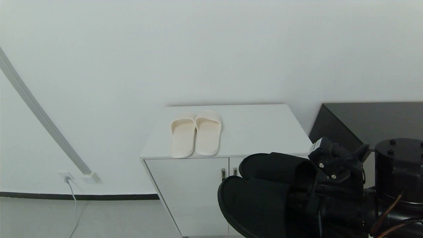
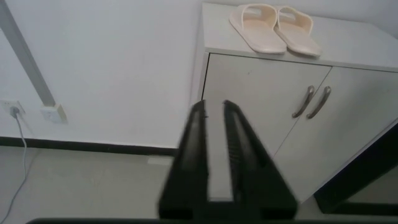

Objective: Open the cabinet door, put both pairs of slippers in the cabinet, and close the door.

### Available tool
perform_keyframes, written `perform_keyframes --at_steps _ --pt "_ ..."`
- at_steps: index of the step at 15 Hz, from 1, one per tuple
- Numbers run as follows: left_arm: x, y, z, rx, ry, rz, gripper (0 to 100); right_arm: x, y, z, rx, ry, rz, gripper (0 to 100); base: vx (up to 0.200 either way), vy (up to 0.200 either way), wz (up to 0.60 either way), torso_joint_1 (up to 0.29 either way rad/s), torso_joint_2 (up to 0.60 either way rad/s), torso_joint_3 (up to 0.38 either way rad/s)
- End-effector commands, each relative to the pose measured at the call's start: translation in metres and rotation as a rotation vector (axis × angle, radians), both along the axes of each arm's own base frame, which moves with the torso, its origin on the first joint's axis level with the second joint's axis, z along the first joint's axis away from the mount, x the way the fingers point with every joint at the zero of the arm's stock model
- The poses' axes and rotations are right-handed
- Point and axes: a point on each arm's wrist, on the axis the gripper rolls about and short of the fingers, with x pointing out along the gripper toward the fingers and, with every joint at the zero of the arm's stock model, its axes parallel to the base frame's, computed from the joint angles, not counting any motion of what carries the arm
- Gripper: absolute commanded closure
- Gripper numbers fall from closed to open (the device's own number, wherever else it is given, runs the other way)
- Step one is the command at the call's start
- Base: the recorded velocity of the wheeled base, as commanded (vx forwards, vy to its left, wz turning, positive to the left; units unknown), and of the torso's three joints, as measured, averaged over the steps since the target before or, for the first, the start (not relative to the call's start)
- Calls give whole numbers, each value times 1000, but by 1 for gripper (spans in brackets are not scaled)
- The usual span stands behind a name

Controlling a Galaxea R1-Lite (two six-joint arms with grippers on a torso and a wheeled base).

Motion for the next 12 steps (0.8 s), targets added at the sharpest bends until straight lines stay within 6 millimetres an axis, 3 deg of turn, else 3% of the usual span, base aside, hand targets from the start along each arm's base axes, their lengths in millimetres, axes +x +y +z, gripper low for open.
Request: perform_keyframes --at_steps 1,12 --pt "0 0 0 -1 -1 7 0 0 0 -1 -2 2 1 100 0 0 0 -168 344 198" --pt "0 0 0 -1 0 2 0 2 2 -12 -33 32 3 100 0 0 0 -179 411 226"
